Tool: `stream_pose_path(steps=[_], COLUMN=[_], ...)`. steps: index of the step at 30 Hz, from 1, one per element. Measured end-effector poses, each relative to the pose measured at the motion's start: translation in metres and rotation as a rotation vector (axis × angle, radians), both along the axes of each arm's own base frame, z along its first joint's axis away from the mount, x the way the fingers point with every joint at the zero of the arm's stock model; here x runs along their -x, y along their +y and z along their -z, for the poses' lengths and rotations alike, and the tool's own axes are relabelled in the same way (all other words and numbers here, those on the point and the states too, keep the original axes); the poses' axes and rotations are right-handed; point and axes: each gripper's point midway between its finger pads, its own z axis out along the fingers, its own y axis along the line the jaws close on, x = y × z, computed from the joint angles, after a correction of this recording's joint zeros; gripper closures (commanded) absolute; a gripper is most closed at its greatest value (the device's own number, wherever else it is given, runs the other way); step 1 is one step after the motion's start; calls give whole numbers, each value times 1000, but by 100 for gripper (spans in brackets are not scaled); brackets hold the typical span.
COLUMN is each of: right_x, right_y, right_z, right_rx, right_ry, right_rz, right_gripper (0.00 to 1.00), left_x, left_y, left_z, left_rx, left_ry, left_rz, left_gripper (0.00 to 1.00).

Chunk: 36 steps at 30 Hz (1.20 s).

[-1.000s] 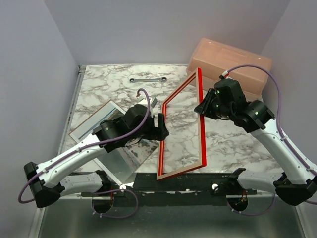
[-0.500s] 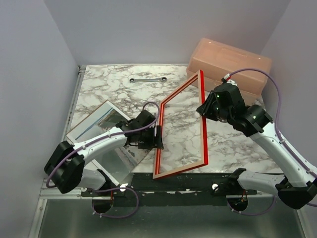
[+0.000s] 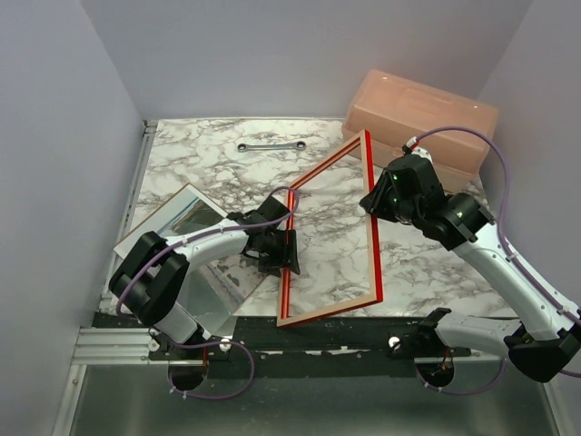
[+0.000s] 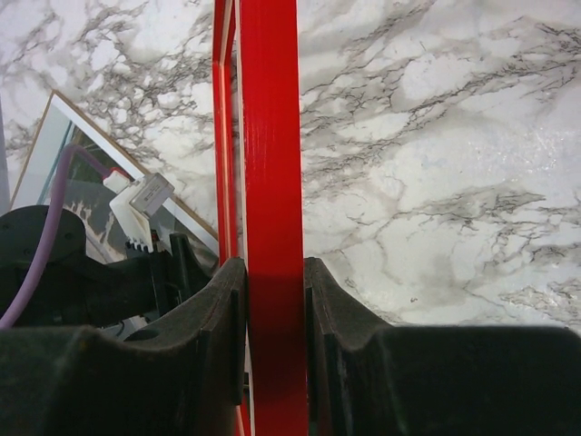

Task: Put the photo into the frame

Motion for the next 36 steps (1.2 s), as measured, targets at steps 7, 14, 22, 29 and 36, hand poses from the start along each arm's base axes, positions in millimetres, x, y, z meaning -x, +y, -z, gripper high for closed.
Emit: stream_pose_path(steps=[7,14,22,29,36], right_x=[-2,-3,-6,10,18], right_y=[-2,-6,-7,-22,-38], right_z=[4,10,15,66,68], right_rx=[15,39,62,238,310], right_ry=[-1,4,9,192,228], right_rz=[5,15,10,-19,4], right_gripper=[77,76,48,18,9], left_x=[-3,-8,-10,-12,-14], left_y=[4,7,13,11,8], left_z=[8,17,20,17,17], left_rx=[-29,-60,-94,-83,-60], left_ry=[6,1,2,3,4], left_rz=[12,12,11,5,11], left_gripper=[50,51,95,100,100])
